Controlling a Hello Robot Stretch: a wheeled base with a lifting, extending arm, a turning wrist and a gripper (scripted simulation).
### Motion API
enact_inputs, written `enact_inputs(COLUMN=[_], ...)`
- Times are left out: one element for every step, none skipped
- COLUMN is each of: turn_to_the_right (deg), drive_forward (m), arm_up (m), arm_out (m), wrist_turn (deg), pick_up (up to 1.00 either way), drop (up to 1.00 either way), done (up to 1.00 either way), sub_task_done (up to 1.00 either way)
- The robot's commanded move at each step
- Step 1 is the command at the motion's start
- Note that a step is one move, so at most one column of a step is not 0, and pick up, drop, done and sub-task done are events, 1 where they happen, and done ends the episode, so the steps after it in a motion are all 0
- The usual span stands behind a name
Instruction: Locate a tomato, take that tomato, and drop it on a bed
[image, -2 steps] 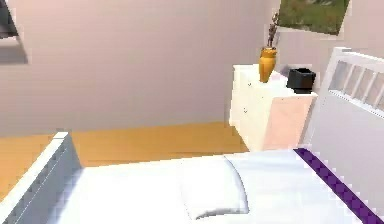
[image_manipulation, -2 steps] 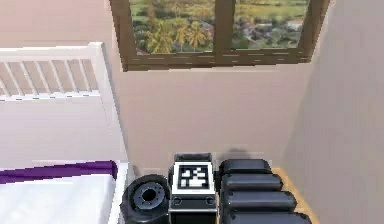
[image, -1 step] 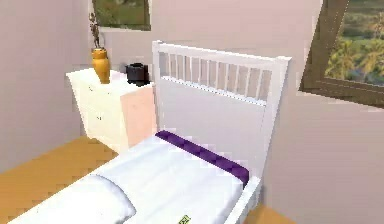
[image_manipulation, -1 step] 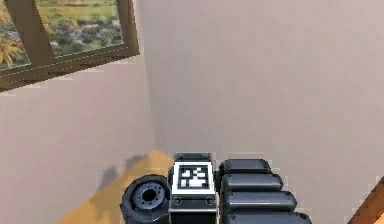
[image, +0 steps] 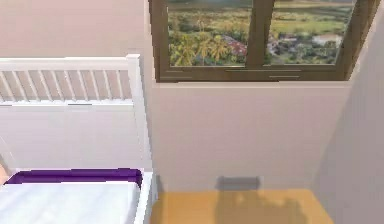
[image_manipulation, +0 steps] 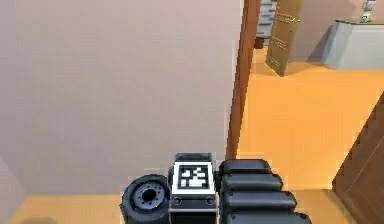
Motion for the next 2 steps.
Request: enact_inputs(turn_to_the_right=[-45.0,-45.0], drive_forward=[0.00,0.00], arm_up=[0.00,0.00], arm_out=[0.00,0.00], wrist_turn=[0.0,0.0], pick_up=[0.00,0.00], drop=[0.00,0.00], done=[0.00,0.00], sub_task_done=[0.00,0.00])
